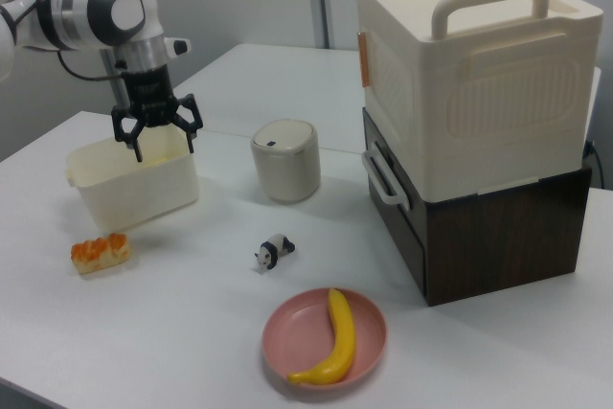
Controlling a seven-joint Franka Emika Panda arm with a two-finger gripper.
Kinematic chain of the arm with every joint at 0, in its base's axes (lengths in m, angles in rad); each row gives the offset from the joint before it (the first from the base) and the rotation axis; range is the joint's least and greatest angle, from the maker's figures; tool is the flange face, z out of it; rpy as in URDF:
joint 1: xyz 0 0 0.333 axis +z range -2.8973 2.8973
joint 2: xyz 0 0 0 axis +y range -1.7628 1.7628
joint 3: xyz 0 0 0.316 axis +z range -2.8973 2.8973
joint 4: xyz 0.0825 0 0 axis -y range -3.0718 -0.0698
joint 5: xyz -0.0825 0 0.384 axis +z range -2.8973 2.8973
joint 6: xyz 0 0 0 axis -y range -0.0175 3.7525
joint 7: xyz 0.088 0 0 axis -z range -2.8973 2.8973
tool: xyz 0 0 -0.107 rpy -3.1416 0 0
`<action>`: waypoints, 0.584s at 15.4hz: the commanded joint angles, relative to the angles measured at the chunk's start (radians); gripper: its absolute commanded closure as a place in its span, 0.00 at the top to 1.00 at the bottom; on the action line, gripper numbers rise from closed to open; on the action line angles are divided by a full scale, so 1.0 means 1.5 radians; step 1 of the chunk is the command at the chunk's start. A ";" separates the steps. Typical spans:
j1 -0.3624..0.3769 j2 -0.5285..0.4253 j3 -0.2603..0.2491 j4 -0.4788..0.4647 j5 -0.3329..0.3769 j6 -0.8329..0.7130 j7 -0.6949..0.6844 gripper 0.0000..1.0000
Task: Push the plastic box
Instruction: 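Move the gripper over to the rim of the cream plastic box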
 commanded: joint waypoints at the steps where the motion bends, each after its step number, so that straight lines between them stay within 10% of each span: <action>1: 0.024 0.029 -0.004 -0.007 -0.001 0.012 -0.068 1.00; 9: 0.098 0.107 -0.010 -0.006 -0.004 0.118 -0.067 1.00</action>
